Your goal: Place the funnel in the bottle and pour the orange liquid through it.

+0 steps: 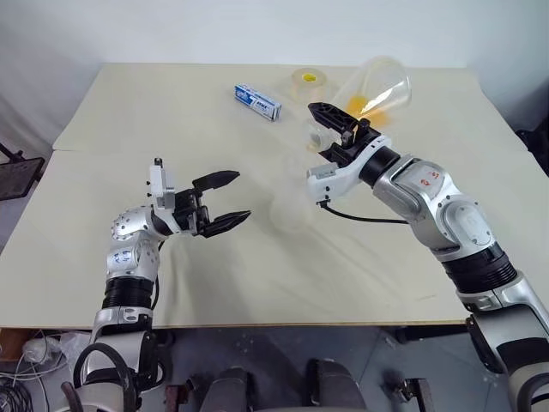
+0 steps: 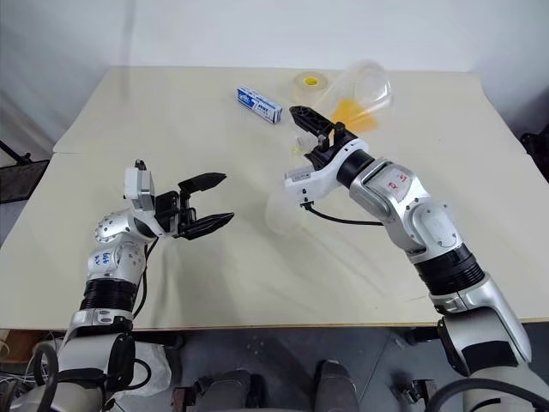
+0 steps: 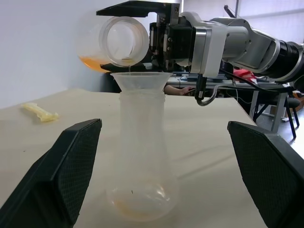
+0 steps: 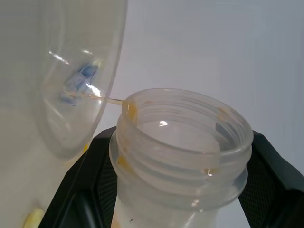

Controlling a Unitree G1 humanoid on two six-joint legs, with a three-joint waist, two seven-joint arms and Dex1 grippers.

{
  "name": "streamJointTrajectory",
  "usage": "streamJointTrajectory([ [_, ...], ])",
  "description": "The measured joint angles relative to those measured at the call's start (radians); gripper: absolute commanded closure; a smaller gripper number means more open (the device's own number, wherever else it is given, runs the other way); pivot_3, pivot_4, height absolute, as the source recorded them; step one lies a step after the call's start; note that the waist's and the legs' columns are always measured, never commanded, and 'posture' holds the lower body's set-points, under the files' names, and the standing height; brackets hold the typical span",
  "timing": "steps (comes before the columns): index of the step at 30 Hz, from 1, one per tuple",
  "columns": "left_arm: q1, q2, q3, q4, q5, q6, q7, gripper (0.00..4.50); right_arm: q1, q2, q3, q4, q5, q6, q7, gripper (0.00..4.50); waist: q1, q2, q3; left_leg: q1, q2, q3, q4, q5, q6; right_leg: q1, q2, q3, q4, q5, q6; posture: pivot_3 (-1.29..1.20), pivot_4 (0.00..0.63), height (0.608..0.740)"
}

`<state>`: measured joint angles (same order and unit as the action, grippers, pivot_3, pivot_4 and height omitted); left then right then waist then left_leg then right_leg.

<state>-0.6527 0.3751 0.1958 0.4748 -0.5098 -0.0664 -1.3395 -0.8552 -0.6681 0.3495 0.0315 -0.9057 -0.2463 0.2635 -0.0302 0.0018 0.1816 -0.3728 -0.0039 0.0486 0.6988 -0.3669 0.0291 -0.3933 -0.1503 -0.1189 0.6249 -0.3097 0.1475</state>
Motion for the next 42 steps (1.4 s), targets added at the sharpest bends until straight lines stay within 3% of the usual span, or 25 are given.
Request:
streamJointTrajectory([
  [42,0.003,-0.002,0.000,-0.009,-0.002,0.000,-0.001,0.00,-0.057,-0.050,0.000,0.076,-0.117,-0.169,-0.113,1.66,-0.001,0.000,0.000,0.000,0.000,0.000,0.000,0.000,0.000,0.000,0.000,0.000,0.000,0.000,0.000,0.00,0.150,0.740],
])
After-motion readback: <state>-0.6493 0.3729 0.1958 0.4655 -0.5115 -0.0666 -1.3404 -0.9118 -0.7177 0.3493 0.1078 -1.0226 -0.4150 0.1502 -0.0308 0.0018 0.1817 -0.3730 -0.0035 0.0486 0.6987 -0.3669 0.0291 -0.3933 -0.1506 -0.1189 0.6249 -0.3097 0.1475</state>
